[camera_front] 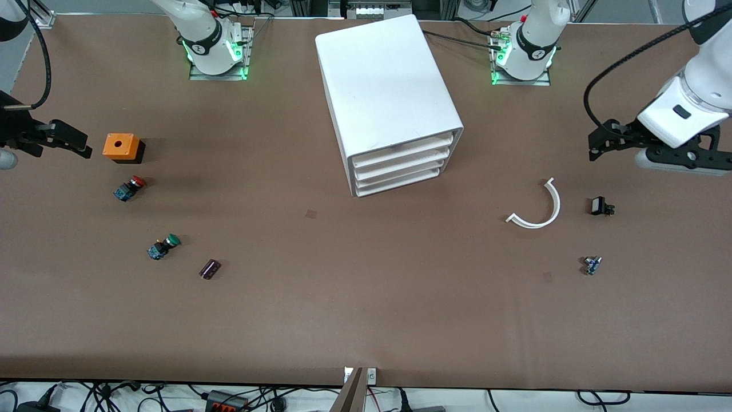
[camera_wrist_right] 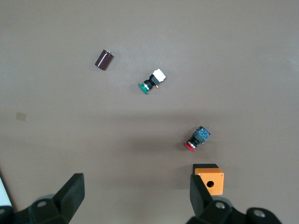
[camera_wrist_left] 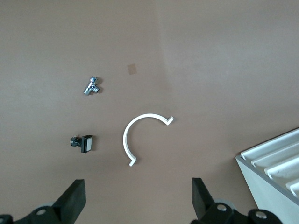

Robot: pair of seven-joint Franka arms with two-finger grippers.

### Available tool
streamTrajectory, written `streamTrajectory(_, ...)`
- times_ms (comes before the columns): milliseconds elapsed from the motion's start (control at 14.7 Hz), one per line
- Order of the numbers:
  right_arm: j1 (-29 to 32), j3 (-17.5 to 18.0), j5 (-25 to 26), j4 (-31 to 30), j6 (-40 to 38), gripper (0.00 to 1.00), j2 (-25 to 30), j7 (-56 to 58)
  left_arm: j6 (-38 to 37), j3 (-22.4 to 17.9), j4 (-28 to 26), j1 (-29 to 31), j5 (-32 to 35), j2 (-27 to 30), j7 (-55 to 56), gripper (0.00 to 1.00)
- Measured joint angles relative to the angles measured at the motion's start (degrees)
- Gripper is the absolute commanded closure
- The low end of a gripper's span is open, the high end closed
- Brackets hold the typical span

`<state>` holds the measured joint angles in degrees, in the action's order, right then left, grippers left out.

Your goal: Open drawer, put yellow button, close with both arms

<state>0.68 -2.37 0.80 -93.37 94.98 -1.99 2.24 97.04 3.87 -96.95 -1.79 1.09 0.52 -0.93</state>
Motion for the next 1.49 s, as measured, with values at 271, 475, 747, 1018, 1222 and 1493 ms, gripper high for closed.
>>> streamTrajectory(271,0.0,0.0,0.0,-1.2,1.2,0.00,0.2,0.0,-0.3,0.1,-0.4,0.0,0.0,0.0,0.0,0.00)
streamTrajectory(475,0.0,0.0,0.0,-2.0,1.4,0.00,0.7,0.4,-0.8,0.1,-0.4,0.0,0.0,0.0,-0.4,0.00)
streamTrajectory(747,0.0,0.1,0.0,-2.5,1.4,0.00,1.2,0.6,-0.9,0.1,-0.3,0.0,0.0,0.0,-0.5,0.00)
streamTrajectory(1018,0.0,0.1,0.0,-2.6,1.4,0.00,1.2,0.7,-0.9,0.1,-0.2,0.0,0.0,0.1,-0.6,0.00)
streamTrajectory(1222,0.0,0.1,0.0,-2.6,1.4,0.00,1.2,0.7,-0.9,0.1,-0.2,0.0,0.0,0.1,-0.6,0.00)
streamTrajectory(1493,0.0,0.1,0.0,-2.6,1.4,0.00,1.2,0.7,-1.0,0.1,-0.2,0.0,0.0,0.1,-0.6,0.00)
